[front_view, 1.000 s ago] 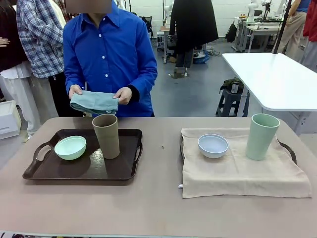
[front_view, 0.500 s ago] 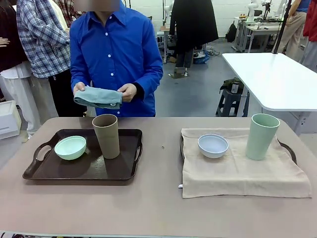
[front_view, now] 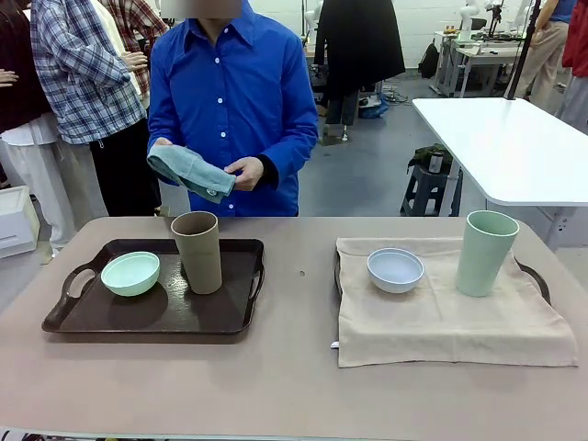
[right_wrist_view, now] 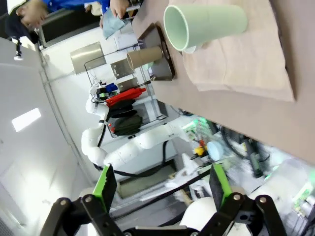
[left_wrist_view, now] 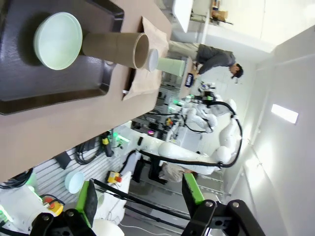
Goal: Set up a tray with a mat and arrange the tableware.
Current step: Pick up the Picnic Bowl and Reusable plastic cup from the Handle tray in front of the human's position and hold them in the air.
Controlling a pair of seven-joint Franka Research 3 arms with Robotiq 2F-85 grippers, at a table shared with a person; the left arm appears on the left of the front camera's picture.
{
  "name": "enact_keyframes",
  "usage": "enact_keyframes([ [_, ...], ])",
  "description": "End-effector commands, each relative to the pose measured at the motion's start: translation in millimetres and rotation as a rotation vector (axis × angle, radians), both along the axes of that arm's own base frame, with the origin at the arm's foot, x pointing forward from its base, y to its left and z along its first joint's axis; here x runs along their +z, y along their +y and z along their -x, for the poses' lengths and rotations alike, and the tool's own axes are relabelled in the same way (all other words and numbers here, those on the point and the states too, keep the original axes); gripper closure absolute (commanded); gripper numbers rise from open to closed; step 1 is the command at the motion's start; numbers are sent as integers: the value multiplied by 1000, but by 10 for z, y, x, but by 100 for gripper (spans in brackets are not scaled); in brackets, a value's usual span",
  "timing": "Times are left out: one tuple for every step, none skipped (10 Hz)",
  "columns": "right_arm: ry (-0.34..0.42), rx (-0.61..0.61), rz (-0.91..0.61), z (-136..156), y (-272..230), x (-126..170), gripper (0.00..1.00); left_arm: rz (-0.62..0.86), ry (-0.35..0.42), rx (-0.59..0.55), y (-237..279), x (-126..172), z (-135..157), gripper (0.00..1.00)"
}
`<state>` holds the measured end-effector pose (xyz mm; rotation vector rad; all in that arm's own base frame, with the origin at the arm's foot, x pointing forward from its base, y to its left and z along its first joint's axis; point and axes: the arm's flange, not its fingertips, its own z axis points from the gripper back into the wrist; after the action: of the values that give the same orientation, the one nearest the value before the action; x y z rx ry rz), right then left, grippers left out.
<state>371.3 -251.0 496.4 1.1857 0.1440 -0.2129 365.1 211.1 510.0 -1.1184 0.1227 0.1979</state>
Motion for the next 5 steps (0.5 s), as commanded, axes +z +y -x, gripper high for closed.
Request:
enact_keyframes([
  [-77, 51, 65, -173, 213, 90, 0, -136, -45, -14, -7, 174, -17, 8],
  [-112, 73, 114, -266, 384, 153, 0, -199, -69, -14, -26, 243, 6, 8],
  [-187, 122, 153, -330, 594, 232, 0, -243, -93, -32, -76, 332, 55, 8],
  [-263, 193, 156, -380, 846, 329, 0, -330, -137, -29, -147, 451, 117, 8],
  [-353, 267, 193, -461, 1162, 472, 0, -428, -190, -27, -255, 610, 192, 8],
])
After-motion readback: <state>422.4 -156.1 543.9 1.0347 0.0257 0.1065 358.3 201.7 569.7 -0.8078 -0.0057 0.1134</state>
